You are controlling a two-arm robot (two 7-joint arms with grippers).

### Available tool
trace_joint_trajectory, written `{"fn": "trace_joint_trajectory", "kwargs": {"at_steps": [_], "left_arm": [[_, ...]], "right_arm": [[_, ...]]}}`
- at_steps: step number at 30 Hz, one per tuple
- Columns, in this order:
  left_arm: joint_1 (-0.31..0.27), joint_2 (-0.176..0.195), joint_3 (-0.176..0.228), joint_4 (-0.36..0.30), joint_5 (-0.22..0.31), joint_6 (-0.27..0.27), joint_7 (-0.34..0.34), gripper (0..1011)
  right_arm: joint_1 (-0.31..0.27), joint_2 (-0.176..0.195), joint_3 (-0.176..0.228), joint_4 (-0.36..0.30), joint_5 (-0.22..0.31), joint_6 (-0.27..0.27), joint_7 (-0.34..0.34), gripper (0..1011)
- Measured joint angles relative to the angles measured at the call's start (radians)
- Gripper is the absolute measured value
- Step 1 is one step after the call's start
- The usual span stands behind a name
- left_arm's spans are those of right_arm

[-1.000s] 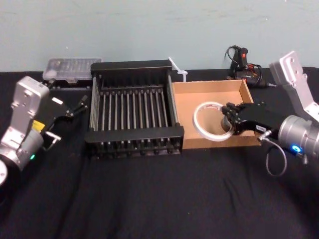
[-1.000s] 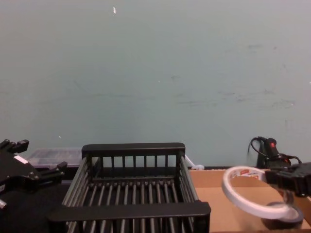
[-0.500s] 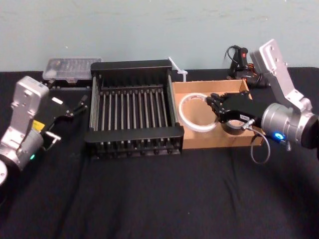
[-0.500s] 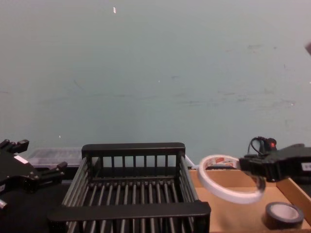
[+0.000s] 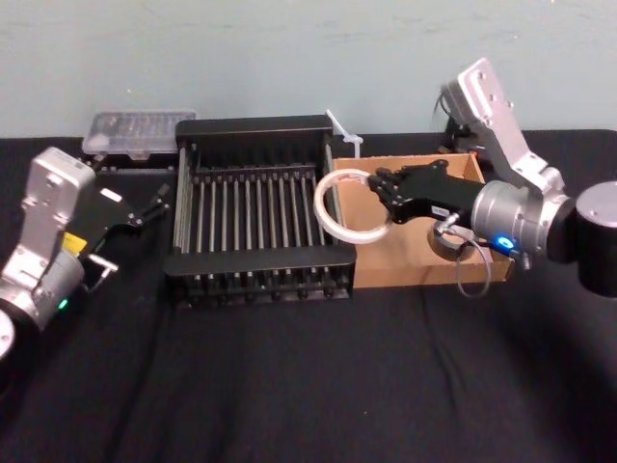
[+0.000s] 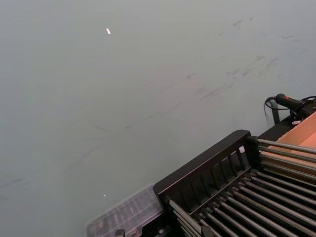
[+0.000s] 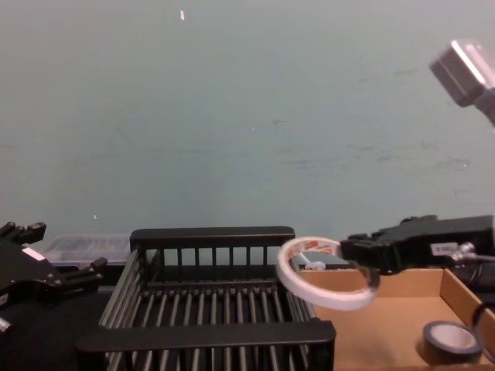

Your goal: Pick up the white tape and place it into the black box , Pick up the silver tape and place it into the brown box.

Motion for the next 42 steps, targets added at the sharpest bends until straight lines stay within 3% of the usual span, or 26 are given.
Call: {"fn": "trace_joint_trajectory", "kwargs": {"at_steps": [16,31,42], "left_arm": [[0.000,0.000,0.000,0.000,0.000,0.000,0.000,1001],[0.000,0.000,0.000,0.000,0.000,0.000,0.000,1001],[0.000,0.000,0.000,0.000,0.000,0.000,0.000,1001]], "right_arm": [[0.085,-0.068,-0.060,0.091,-0.036,-0.020,0.033,94],[0.144,-0.126,-0.081,0.199,-0.057,-0.042,0.045,94],[0.164,-0.148,-0.086,0.240,-0.067,-0.056,0.051,94]]}}
